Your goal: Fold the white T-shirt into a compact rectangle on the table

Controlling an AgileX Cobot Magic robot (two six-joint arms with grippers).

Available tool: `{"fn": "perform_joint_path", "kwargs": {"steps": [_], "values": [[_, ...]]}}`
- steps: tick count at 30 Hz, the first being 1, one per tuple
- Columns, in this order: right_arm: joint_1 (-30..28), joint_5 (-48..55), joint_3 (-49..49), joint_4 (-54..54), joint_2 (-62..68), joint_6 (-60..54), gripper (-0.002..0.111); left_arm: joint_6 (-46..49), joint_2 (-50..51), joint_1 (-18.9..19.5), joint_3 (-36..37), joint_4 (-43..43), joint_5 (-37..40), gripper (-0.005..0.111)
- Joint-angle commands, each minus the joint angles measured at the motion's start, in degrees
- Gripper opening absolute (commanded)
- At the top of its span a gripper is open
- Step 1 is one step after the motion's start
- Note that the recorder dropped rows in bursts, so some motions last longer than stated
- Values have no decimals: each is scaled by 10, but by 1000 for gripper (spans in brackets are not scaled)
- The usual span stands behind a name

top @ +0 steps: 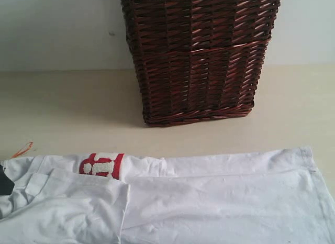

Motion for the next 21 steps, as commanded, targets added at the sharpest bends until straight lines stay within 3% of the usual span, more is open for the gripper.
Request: {"fn": "perform_joint_path", "kwargs": {"steps": [1, 5, 8, 11, 16, 21], "values": [[0, -8, 3, -2, -4, -1, 0, 1, 15, 1, 1, -20, -12, 74], [0, -8, 3, -2, -4, -1, 0, 25, 36, 0, 1, -48, -55, 74], [0, -8, 3, -2, -4, -1, 0, 64, 50, 0, 1, -84, -30, 74], [0, -8, 3, -2, -4, -1, 0, 153, 57, 0, 1, -178, 2, 71], [0, -8, 3, -2, -4, -1, 0, 166, 74, 0, 3, -191, 15, 38], [0, -8, 3, -2, -4, -1, 0, 167, 77, 0, 3, -189, 12, 16]]}}
